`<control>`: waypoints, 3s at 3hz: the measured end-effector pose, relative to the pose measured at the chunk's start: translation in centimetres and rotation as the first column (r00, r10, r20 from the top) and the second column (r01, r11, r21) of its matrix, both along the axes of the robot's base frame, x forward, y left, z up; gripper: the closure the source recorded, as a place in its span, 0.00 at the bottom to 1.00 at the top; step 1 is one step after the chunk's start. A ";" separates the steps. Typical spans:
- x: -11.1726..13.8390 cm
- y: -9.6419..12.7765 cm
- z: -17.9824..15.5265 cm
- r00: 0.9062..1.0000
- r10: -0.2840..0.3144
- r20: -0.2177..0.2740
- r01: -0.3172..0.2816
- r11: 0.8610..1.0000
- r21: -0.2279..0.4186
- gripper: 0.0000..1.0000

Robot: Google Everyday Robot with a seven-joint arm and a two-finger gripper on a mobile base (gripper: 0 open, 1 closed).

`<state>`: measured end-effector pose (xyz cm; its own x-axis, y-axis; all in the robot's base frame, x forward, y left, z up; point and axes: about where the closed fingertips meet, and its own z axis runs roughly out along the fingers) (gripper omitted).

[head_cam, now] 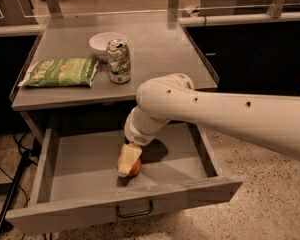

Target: Pick orange from top drawer and place on counter

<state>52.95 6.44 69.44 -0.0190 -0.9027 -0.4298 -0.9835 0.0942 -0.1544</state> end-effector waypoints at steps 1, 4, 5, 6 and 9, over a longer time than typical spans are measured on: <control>0.2 0.7 -2.4 1.000 0.012 -0.014 -0.011 1.000 0.010 0.00; -1.0 0.9 -6.9 0.997 -0.004 -0.079 0.006 1.000 0.029 0.00; -2.3 3.2 -7.4 0.994 0.060 -0.090 -0.055 0.997 0.052 0.00; -2.3 3.2 -7.4 0.994 0.060 -0.090 -0.055 0.997 0.052 0.00; -2.3 3.2 -7.4 0.994 0.060 -0.090 -0.055 0.997 0.052 0.73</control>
Offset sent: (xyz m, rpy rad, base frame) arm -0.0004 0.0063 -0.0521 0.0227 0.0497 -0.0017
